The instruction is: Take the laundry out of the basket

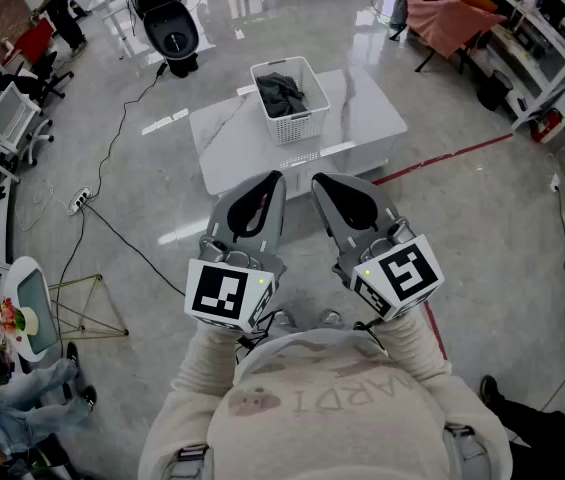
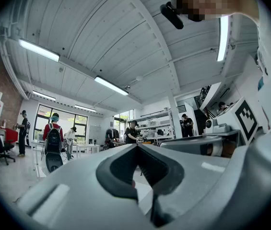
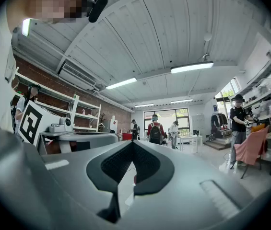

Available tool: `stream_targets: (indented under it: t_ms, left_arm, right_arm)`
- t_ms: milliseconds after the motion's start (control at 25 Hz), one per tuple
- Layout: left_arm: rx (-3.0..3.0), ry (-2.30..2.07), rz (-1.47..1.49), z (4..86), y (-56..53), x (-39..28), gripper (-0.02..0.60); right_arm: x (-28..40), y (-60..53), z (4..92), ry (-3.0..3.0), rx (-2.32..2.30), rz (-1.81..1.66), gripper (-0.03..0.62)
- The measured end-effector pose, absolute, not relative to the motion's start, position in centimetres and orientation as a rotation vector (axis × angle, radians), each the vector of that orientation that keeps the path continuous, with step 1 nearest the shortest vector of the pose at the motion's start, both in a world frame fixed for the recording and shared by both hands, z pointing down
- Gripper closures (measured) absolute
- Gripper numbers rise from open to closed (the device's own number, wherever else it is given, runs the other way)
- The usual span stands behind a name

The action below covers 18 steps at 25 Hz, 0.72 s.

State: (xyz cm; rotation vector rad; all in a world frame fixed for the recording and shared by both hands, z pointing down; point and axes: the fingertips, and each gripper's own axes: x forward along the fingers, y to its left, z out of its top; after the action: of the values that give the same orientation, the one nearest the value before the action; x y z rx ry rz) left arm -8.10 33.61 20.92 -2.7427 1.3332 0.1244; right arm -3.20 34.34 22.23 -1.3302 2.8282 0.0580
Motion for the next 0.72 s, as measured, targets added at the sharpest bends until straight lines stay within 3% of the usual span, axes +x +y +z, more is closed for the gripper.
stream_targets:
  t_ms: [720]
  left_arm:
    - [-2.742, 1.306, 0.083, 20.9, 32.7, -11.1, 0.581]
  right_arm:
    - [-6.8, 33.0, 22.7, 2.835, -1.342, 0.053, 0.568]
